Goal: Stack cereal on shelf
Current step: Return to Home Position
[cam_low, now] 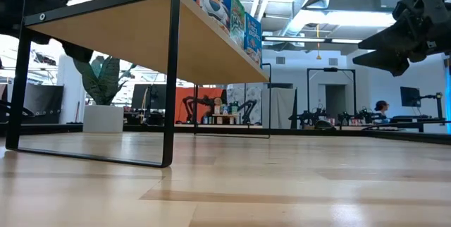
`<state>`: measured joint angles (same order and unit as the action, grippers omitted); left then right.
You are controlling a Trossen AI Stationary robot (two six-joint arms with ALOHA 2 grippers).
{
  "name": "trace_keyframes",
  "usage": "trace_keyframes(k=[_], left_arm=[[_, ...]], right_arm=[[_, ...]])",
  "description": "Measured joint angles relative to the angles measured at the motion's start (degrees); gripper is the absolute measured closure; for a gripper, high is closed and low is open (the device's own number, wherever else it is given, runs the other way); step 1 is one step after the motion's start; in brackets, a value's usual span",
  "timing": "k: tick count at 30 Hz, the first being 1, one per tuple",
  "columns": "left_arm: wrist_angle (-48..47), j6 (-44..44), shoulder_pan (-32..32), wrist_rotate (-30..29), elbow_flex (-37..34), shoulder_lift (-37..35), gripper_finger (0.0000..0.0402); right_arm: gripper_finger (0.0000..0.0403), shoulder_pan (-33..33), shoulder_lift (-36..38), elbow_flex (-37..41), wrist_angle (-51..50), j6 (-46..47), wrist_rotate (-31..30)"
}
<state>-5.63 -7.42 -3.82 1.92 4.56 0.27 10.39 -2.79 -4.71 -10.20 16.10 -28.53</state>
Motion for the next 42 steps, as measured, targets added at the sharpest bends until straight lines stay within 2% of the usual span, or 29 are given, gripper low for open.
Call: trace_keyframes(k=[3,6,18,42], left_arm=[[-1.02,-2.69,-0.04,6.11,0.04,-0.02,0.0116],[-3.85,-6.42,-0.02,7.47,0.04,0.00,0.0116],[-7.24,-9.77,0.00,1.22,0.48,0.07,0.0116],[-7.34,-9.77,0.00,1.06,0.46,0.07,0.0116]], right_arm=[[0.0101,0.00,0.00,0.02,-0.03,-0.02,0.00],[0.0101,0.00,0.00,0.03,-0.04,-0.02,0.00],[0.0101,0.00,0.00,0.07,-0.07,-0.02,0.02],[0.0101,0.00,0.00,0.13,-0.12,-0.02,0.03]])
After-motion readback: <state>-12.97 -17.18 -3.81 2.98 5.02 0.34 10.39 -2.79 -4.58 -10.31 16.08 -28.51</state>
